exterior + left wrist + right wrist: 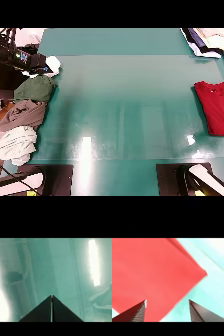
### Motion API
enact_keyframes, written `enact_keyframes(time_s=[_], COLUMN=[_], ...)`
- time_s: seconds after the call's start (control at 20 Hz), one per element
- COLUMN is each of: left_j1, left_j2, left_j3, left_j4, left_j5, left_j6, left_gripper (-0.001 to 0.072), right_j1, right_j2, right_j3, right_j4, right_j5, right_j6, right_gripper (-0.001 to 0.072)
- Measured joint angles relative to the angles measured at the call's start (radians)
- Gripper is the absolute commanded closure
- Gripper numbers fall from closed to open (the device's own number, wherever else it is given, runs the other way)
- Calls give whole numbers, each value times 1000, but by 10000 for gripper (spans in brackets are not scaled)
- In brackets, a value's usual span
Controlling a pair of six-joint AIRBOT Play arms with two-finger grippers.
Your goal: Fold the shirts.
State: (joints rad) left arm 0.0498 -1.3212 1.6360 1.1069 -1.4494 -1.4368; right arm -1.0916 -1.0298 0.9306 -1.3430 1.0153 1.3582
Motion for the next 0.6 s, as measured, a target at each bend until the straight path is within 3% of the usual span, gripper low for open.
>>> enact_keyframes(time_s=[0.2, 0.25, 0.3, 0.35, 0.4, 0.45, 0.6], left_j1=[0, 0, 0, 0, 0, 0, 0], left_j2=[0, 0, 0, 0, 0, 0, 0], left_j3=[0, 0, 0, 0, 0, 0, 0], left_j4=[0, 0, 0, -2, -2, -3, -5], left_j5=[2, 0, -5, -11, -15, -17, -7], left_j6=[2, 2, 2, 2, 2, 1, -1], left_gripper=[685, 685, 685, 686, 685, 685, 685], right_j1=[169, 233, 308, 381, 461, 534, 743], right_j2=[1, 1, 1, 1, 2, 2, 2], right_j3=[53, 58, 62, 65, 67, 68, 71], right_j4=[133, 159, 181, 200, 211, 219, 236], right_j5=[80, 107, 135, 154, 170, 180, 203], right_j6=[18, 20, 20, 21, 23, 24, 24], right_gripper=[147, 206, 349, 545, 662, 694, 694])
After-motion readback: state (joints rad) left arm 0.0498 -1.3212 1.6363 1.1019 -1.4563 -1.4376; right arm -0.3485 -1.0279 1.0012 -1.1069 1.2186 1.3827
